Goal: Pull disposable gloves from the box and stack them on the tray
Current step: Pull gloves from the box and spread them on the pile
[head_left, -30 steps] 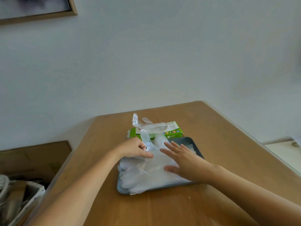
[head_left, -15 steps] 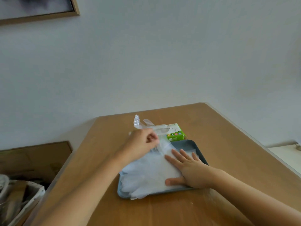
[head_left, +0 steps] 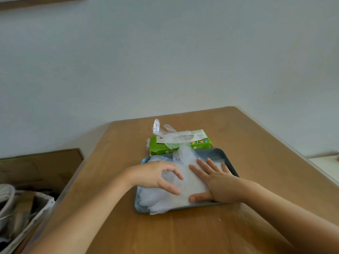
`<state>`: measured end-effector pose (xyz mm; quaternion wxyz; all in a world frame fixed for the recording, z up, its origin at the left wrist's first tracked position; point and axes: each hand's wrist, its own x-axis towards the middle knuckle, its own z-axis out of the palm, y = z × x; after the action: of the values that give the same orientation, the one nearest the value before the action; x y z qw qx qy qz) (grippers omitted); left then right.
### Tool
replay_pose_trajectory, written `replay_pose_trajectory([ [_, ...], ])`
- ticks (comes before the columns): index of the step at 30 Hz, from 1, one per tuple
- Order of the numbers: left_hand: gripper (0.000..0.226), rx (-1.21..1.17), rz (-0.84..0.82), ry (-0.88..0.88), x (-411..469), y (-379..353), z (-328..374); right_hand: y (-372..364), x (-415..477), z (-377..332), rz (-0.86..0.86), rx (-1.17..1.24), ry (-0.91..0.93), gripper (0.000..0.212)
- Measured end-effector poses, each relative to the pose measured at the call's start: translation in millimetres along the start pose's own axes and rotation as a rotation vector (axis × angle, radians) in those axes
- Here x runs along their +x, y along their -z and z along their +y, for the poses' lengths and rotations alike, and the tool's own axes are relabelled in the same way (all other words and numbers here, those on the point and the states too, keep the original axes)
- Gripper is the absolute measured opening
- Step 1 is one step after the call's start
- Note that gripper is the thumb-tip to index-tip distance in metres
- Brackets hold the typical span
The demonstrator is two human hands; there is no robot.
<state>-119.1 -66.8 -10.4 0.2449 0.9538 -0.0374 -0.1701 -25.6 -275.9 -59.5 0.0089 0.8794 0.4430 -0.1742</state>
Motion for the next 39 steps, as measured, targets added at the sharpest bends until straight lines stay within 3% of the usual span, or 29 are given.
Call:
replay_pose_trajectory([
  [2,0.057,0.01,0.029,-0.024,-4.7,-4.9,2.2,0.5,0.5,0.1,-0.003,0.0,-0.001,0.112],
  [6,0.08,0.024,0.18,-0.059,2.2,-18.4,7.4,-0.5,0.9,0.2,-0.003,-0.013,0.0,0.115],
  [13,0.04,0.169,0.181,-0.12,16.1,-27.8,4.5,-1.2,1.1,0.0,0.005,-0.009,-0.003,0.12],
  [18,0.048,0.273,0.186,-0.071,-13.2,-25.7,-3.4,-0.6,1.2,0.8,0.004,0.007,-0.001,0.117],
  [21,0.06,0.247,0.103,-0.034,-37.2,-22.6,-4.7,-0.6,0.2,1.0,0.007,0.018,0.007,0.112],
  [24,0.065,0.056,-0.017,0.058,-56.0,-18.0,1.7,-0.7,0.8,1.4,0.001,0.022,0.007,0.114],
  [26,0.06,-0.082,0.08,0.05,-56.8,-12.9,5.7,-0.7,0.9,1.3,0.0,0.024,0.006,0.114],
  [30,0.031,-0.134,0.477,-0.035,-23.8,-10.8,7.7,-0.2,0.6,1.1,-0.002,0.028,0.006,0.114],
  [32,0.013,-0.096,0.455,-0.026,-3.7,-15.1,4.9,-0.3,0.3,1.0,-0.001,0.031,0.002,0.115],
  [36,0.099,0.188,0.053,0.057,8.4,-32.4,-2.4,-0.3,-0.1,-1.0,0.009,0.021,0.003,0.109],
  [39,0.102,0.291,0.021,0.031,5.1,-37.5,-12.3,4.1,-2.8,2.7,-0.009,0.015,0.01,0.108],
])
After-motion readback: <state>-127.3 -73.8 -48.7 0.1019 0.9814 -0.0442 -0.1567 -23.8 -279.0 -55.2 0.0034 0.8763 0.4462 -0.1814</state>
